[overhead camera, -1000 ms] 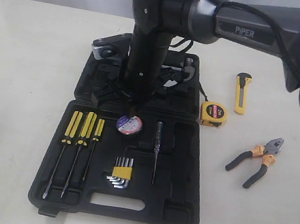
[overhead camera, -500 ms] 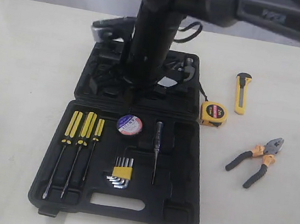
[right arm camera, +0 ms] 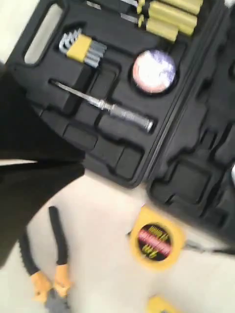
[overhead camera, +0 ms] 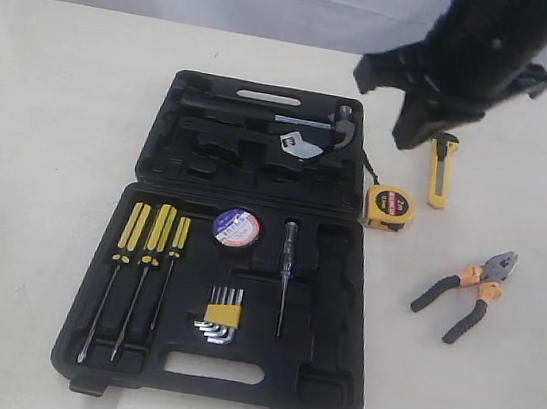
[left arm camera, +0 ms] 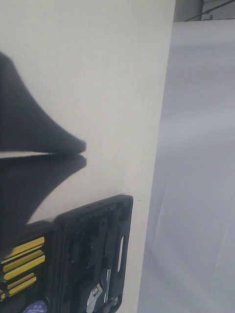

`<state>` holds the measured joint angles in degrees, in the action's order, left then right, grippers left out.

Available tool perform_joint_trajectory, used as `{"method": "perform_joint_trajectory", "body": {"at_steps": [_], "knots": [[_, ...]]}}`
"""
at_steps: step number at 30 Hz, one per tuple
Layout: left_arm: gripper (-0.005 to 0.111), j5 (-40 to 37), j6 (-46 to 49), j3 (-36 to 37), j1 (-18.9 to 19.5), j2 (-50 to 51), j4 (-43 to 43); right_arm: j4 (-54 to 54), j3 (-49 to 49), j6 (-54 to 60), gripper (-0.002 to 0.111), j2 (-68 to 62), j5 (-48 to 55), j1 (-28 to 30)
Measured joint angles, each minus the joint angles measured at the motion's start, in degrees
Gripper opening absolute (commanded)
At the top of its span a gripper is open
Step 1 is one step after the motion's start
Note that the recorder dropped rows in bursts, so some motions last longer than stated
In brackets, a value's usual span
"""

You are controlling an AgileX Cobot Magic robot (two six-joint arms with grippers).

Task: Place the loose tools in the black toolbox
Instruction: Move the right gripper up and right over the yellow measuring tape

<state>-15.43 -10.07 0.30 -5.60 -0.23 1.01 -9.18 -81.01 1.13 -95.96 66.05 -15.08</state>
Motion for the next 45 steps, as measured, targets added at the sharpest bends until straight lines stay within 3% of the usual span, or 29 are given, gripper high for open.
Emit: {"method": "perform_joint_trajectory", "body": {"at_steps": [6, 16, 19, 22, 25, 45], "knots": [[0.0, 0.0, 0.0, 0.0, 0.0, 0.0, 0.0, 1.41, 9.63, -0.68, -0.001, 0.13, -6.35, 2.65], [0.0, 0.0, 0.0, 0.0, 0.0, 0.0, 0.0, 1.84, 10.25, -1.13, 0.001, -4.65, -14.47, 2.65], [0.0, 0.0, 0.0, 0.0, 0.0, 0.0, 0.0, 2.56, 10.25, -1.13, 0.017, -6.1, -15.78, 2.65], [0.0, 0.0, 0.0, 0.0, 0.0, 0.0, 0.0, 2.67, 10.25, -1.47, 0.046, -7.21, -17.29, 2.65], [0.0, 0.0, 0.0, 0.0, 0.0, 0.0, 0.0, 2.79, 10.25, -2.74, 0.065, -8.23, -18.93, 2.65], [0.0, 0.0, 0.0, 0.0, 0.0, 0.0, 0.0, 10.31, 10.25, -11.5, 0.066, -17.05, -31.64, 2.65]]}}
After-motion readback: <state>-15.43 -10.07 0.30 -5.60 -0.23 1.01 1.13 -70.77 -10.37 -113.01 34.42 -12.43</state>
